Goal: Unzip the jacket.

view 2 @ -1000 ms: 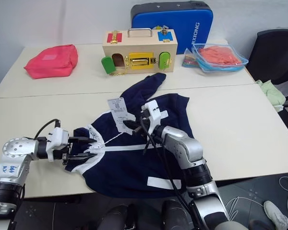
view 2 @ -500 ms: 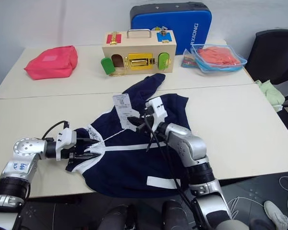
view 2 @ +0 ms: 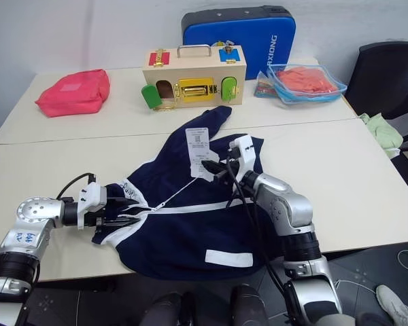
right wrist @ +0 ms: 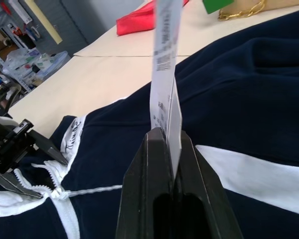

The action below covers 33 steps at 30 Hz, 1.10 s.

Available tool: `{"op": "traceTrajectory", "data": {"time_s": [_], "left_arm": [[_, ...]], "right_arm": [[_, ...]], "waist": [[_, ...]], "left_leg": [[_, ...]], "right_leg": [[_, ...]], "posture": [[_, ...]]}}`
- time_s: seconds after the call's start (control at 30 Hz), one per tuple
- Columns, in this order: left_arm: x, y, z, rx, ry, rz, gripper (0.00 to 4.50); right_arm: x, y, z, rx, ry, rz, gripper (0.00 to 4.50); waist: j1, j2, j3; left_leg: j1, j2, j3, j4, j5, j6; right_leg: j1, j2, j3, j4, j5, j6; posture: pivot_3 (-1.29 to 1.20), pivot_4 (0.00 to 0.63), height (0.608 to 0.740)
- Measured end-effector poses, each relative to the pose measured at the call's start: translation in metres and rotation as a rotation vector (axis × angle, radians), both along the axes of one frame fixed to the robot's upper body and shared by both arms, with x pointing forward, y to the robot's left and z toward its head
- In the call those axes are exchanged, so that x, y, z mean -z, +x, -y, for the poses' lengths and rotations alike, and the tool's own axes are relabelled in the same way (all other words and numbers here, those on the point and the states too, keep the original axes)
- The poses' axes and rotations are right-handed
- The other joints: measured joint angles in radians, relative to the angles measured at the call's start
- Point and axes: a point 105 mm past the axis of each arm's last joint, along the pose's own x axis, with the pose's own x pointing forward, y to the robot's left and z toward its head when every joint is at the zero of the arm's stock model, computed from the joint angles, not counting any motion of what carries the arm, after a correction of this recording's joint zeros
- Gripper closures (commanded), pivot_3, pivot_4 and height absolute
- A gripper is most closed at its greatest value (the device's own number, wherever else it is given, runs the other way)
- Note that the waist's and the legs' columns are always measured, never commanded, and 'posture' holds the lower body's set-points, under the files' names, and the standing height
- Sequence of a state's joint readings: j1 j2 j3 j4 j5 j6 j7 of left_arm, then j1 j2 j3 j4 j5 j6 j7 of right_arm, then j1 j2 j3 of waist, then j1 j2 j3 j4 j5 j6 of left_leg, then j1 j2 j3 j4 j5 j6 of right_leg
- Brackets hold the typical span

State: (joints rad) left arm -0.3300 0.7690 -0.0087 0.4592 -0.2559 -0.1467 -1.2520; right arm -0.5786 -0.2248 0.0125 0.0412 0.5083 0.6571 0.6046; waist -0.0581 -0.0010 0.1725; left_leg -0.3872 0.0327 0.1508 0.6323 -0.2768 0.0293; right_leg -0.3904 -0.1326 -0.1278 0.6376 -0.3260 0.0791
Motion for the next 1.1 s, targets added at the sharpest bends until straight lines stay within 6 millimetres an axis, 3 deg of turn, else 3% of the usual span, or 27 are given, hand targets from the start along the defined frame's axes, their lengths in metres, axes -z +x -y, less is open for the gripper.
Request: {"op": "traceTrajectory", "data": {"time_s": [0.07,0.23,0.43,0.63,0.83,1.1], "left_arm": [[0.001,-0.001,-0.001,-0.005,-0.003,-0.001,1.95],[0.003,-0.004,-0.006,-0.029,-0.014,-0.007,1.95],[0.004,-0.005,-0.009,-0.037,-0.007,-0.011,1.95],[0.005,-0.006,-0.009,-0.043,-0.007,-0.013,1.95],[0.008,-0.007,-0.011,-0.051,-0.007,-0.019,1.95],[0.011,-0.009,-0.014,-0.055,-0.003,-0.01,1.95]], "right_arm": [[-0.004,0.004,0.015,0.03,-0.01,0.025,4.5],[-0.019,0.016,0.09,0.199,-0.058,0.086,4.5],[-0.024,0.019,0.14,0.291,-0.11,0.114,4.5],[-0.013,0.024,0.197,0.431,-0.189,0.105,4.5],[-0.004,0.029,0.235,0.535,-0.249,0.079,4.5],[0.0,0.039,0.25,0.633,-0.262,0.104,4.5]], "waist": [[0.0,0.001,-0.001],[-0.003,0.003,-0.002],[-0.009,0.006,-0.003],[-0.01,0.009,-0.005],[-0.017,0.013,-0.008],[-0.022,0.014,-0.008]], "left_leg": [[0.0,0.0,0.0,0.0,0.0,0.0],[0.002,0.0,0.002,-0.002,0.0,0.0],[0.003,0.001,0.003,-0.004,0.0,0.0],[0.004,0.001,0.005,-0.004,0.0,0.0],[0.007,0.001,0.008,-0.005,0.001,-0.001],[0.019,0.001,0.009,-0.011,0.0,-0.001]], "right_leg": [[0.0,0.0,0.0,0.0,0.0,0.0],[0.0,0.001,0.001,-0.001,0.0,0.0],[0.0,0.002,0.002,0.0,-0.001,-0.002],[0.0,0.002,0.003,0.0,-0.001,-0.002],[0.001,0.002,0.006,0.0,-0.001,-0.002],[0.009,0.002,0.008,-0.004,-0.001,-0.001]], "posture": [[0.0,0.15,0.74],[0.0,0.15,0.74],[0.0,0.15,0.74],[0.0,0.15,0.74],[0.0,0.15,0.74],[0.0,0.15,0.74]]}}
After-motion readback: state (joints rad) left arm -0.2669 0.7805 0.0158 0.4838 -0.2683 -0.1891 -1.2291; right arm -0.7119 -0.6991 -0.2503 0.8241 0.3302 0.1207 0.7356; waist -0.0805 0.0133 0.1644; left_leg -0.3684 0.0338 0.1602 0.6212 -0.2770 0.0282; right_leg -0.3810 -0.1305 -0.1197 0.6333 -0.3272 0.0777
